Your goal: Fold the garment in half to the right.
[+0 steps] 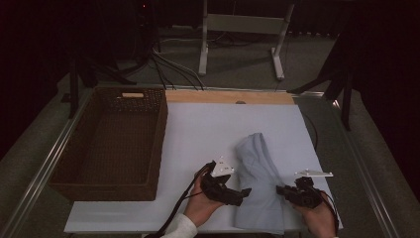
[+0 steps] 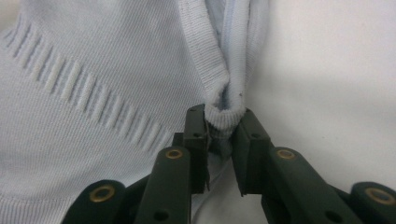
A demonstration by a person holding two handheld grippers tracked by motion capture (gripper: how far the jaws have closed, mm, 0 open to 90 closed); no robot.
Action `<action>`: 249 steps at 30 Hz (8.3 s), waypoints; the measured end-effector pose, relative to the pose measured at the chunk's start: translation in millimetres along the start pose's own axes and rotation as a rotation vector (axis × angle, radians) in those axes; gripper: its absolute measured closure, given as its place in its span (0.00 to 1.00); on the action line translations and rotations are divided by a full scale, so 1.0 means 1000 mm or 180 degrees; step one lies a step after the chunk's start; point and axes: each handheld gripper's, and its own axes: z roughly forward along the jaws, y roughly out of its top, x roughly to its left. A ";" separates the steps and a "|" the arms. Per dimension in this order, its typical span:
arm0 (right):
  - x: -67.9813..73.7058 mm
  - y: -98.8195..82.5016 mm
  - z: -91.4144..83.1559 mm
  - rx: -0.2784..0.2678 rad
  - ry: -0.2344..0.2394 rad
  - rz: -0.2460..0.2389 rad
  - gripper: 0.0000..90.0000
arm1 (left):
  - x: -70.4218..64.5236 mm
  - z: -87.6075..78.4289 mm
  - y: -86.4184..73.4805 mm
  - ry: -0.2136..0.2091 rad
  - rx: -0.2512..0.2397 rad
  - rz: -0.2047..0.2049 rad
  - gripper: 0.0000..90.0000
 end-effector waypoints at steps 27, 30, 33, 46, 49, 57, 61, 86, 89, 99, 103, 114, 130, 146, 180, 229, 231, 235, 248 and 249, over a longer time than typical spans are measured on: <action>-0.011 0.029 0.005 -0.0234 -0.0215 -0.0167 0.89 | 0.012 -0.015 -0.002 0.0100 -0.0090 -0.0079 0.10; -0.014 0.033 0.006 -0.0286 -0.0309 -0.0192 0.89 | 0.011 -0.014 -0.002 0.0098 -0.0091 -0.0079 0.10; -0.018 0.036 0.006 -0.0323 -0.0329 -0.0173 0.89 | 0.011 -0.014 -0.003 0.0092 -0.0090 -0.0074 0.10; -0.018 0.028 -0.003 -0.0343 -0.0332 -0.0075 0.67 | 0.013 -0.019 -0.006 0.0110 -0.0119 -0.0091 0.09; -0.016 0.025 -0.011 -0.0380 -0.0327 -0.0058 0.59 | 0.013 -0.019 -0.006 0.0111 -0.0121 -0.0092 0.09; -0.011 0.010 -0.021 -0.0385 -0.0324 -0.0053 0.51 | 0.009 -0.014 -0.007 0.0065 -0.0082 -0.0085 0.09; -0.010 0.002 -0.020 -0.0318 -0.0318 -0.0080 0.49 | 0.006 -0.010 -0.007 0.0035 -0.0062 -0.0096 0.09; -0.015 -0.006 -0.006 0.0006 -0.0187 -0.0042 0.85 | -0.003 0.025 -0.008 0.0038 0.0114 -0.0187 0.10; -0.014 -0.006 -0.007 0.0007 -0.0223 -0.0079 0.90 | -0.004 0.029 -0.009 0.0071 0.0145 -0.0211 0.12; -0.014 -0.006 -0.008 0.0009 -0.0244 -0.0094 0.93 | -0.007 0.044 -0.013 0.0079 0.0251 -0.0243 0.18; -0.014 -0.006 -0.008 0.0010 -0.0234 -0.0091 0.93 | -0.010 0.050 -0.015 0.0020 0.0295 -0.0257 0.22; -0.013 -0.007 -0.008 0.0007 -0.0241 -0.0106 0.94 | -0.014 0.056 -0.017 -0.0172 0.0381 -0.0242 0.76; 0.000 -0.003 -0.003 -0.0022 -0.0087 -0.0211 0.94 | -0.016 0.036 -0.023 -0.0059 0.0382 -0.0210 0.89; 0.024 -0.004 0.001 0.0023 0.0065 -0.0419 0.95 | -0.018 0.008 -0.037 -0.0135 0.0414 -0.0198 0.86; 0.019 -0.010 -0.006 0.0043 0.0085 -0.0362 0.94 | 0.064 -0.007 0.007 0.0422 -0.0241 -0.0198 0.26; 0.018 -0.009 -0.007 0.0033 0.0128 -0.0395 0.94 | 0.115 0.037 0.032 0.0459 0.0180 -0.0530 0.93; 0.018 -0.009 -0.007 0.0032 0.0126 -0.0402 0.94 | 0.115 0.035 0.039 0.0538 0.0135 -0.0482 0.93; 0.018 -0.009 -0.007 0.0037 0.0124 -0.0416 0.94 | 0.115 0.031 0.048 0.0662 0.0049 -0.0454 0.93; 0.018 -0.010 -0.008 0.0056 0.0074 -0.0413 0.94 | 0.112 0.036 0.049 0.0626 0.0004 -0.0472 0.55; 0.018 -0.010 -0.008 0.0057 0.0074 -0.0409 0.94 | 0.112 0.034 0.050 0.0617 -0.0025 -0.0460 0.51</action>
